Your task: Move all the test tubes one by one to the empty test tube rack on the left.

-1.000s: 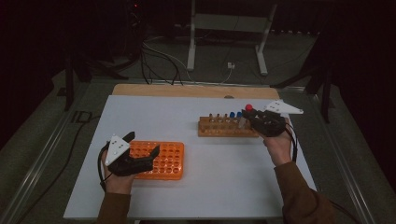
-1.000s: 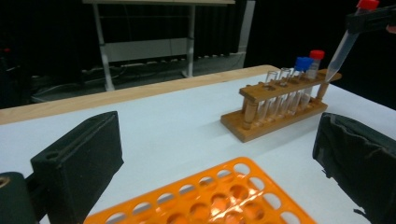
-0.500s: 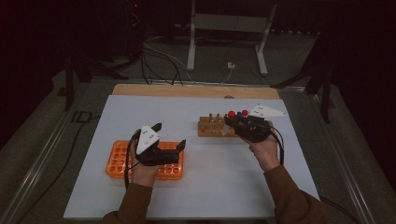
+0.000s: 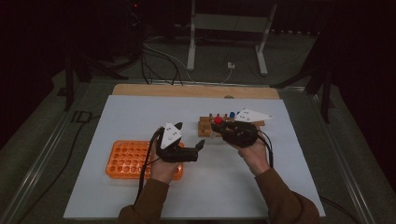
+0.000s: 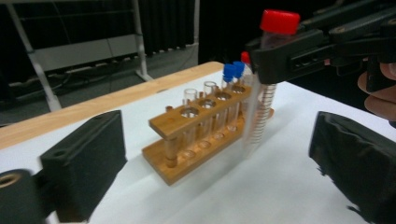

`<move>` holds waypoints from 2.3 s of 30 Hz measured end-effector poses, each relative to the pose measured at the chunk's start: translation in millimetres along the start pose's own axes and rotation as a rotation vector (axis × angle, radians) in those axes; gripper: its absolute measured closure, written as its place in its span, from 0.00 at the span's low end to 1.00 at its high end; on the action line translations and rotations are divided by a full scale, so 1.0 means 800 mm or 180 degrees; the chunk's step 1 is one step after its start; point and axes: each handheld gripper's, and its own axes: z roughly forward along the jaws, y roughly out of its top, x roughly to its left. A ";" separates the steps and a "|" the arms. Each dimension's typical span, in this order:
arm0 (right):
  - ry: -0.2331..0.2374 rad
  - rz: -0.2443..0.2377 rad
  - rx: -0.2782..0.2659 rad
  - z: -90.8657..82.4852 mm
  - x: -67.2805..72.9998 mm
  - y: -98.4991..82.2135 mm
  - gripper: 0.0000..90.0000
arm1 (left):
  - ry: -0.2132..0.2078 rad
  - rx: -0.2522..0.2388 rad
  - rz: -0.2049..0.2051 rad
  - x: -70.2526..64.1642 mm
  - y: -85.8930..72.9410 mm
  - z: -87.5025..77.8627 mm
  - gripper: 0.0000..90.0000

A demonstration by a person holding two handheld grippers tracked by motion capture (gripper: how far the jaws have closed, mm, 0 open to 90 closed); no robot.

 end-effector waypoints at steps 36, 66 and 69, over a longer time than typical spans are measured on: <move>0.0247 -0.0008 -0.0109 0.007 0.024 0.001 0.48 | -0.0290 0.0167 0.0057 -0.010 -0.002 0.024 0.83; -0.0447 0.0178 -0.0160 -0.058 -0.026 -0.061 0.00 | -0.0248 0.0169 -0.0139 0.019 -0.050 -0.062 0.83; -0.0463 0.0202 -0.0176 -0.062 -0.027 -0.065 0.00 | -0.0262 0.0186 -0.0144 0.019 -0.055 -0.069 0.83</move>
